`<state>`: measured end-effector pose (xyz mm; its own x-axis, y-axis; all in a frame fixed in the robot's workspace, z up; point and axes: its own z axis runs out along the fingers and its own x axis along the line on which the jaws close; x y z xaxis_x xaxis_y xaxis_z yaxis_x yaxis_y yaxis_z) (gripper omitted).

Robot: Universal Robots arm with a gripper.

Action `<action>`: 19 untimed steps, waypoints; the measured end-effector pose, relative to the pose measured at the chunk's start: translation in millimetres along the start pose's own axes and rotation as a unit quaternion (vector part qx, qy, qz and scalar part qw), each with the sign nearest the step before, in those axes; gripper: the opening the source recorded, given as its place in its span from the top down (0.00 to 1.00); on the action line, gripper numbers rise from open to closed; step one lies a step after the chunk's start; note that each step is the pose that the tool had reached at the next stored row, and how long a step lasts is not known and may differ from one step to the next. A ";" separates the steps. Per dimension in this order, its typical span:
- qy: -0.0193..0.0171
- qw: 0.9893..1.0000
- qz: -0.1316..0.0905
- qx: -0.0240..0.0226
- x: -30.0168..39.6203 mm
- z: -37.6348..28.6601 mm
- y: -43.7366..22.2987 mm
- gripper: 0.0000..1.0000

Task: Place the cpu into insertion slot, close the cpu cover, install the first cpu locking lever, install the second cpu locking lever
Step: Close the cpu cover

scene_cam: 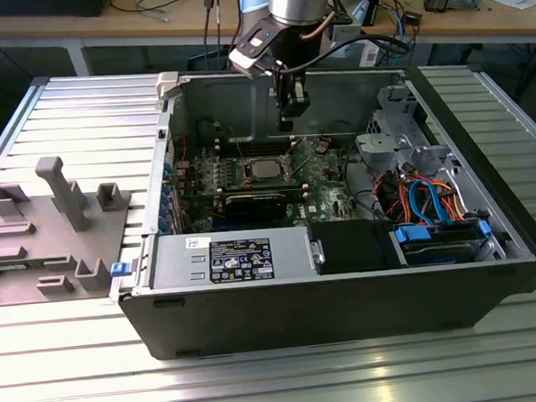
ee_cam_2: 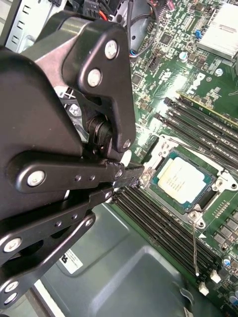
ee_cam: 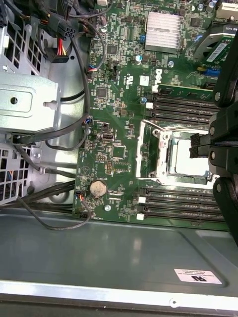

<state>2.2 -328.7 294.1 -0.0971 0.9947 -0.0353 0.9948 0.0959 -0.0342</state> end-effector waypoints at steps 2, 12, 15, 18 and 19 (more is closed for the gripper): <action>0.000 1.000 0.000 0.000 0.0 0.0 0.4 0.89; 0.000 1.000 0.000 0.000 -0.3 0.3 3.5 0.89; 0.000 1.000 0.000 0.000 -0.4 0.5 4.0 0.89; 0.000 1.000 0.000 0.000 -0.4 0.7 4.2 0.89; 0.000 1.000 0.000 0.000 -0.4 0.7 4.3 0.89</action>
<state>6.5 -328.7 293.2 -0.0970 0.9947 -0.0352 0.9948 0.0958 -0.0342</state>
